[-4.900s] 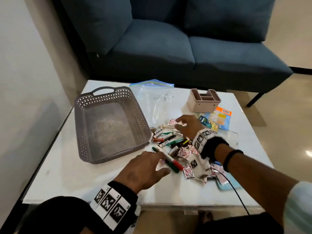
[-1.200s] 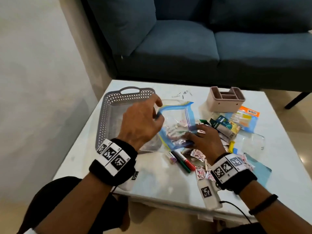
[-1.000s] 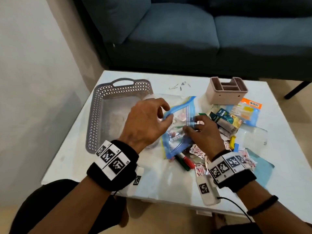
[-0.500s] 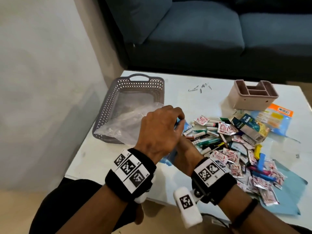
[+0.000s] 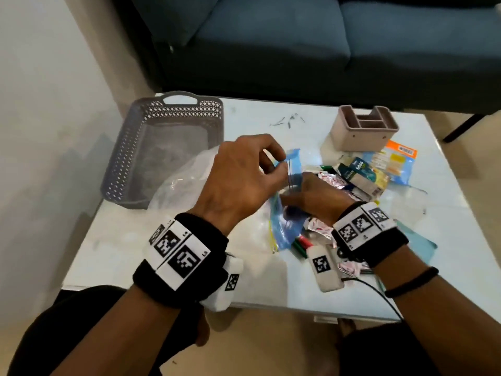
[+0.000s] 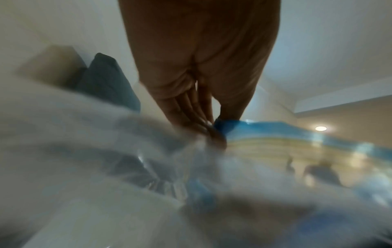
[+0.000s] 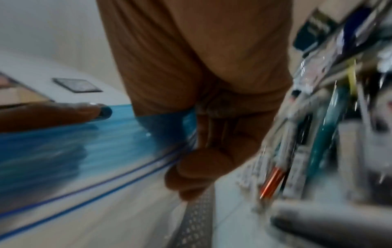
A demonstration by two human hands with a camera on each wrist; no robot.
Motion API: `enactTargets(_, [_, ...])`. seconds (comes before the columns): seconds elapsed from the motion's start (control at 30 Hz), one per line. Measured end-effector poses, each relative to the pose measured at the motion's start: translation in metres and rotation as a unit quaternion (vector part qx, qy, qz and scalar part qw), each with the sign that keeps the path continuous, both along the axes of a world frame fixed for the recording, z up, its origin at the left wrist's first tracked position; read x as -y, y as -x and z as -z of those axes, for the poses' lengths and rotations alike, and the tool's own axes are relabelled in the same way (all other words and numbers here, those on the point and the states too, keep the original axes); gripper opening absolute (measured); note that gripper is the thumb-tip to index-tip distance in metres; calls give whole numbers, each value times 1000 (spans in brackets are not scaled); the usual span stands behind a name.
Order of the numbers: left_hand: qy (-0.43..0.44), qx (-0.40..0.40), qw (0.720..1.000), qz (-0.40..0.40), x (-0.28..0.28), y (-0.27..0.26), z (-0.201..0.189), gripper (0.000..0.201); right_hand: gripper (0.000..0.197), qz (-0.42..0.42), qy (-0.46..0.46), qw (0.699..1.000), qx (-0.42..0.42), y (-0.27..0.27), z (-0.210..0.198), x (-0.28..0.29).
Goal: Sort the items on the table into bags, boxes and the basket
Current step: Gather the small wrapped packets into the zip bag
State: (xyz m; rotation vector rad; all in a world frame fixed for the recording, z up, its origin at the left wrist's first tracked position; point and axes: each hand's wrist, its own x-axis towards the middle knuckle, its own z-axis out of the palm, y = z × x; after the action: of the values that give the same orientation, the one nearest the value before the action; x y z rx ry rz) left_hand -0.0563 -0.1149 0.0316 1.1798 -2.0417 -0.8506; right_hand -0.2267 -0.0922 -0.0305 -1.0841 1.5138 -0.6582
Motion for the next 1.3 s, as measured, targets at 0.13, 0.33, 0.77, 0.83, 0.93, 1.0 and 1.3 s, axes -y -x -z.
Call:
enactTargets(0.13, [-177, 111, 969, 130, -32, 35, 5, 26, 18, -181, -57, 962, -198, 53, -3, -26])
enactTargets(0.33, [-195, 302, 920, 156, -43, 42, 41, 11, 35, 60, -7, 994, -96, 109, -1, -48])
enactTargets(0.77, [-68, 420, 900, 93, -39, 54, 63, 51, 40, -100, 59, 864, -490, 82, 42, -51])
enactTargets(0.83, [-72, 467, 877, 83, -37, 50, 66, 52, 43, -105, 52, 858, -501, 76, 46, -53])
enactTargets(0.93, [-93, 455, 881, 88, -35, 45, 69, 56, 37, -110, 56, 844, -521, 73, 49, -53])
enactTargets(1.0, [-91, 451, 884, 87, -34, 44, 68, 58, 26, -109, 56, 844, -522, 70, 49, -51])
enactTargets(1.3, [-86, 387, 915, 76, -30, 56, 70, 53, 11, -95, 22, 965, -242, 112, 10, -41])
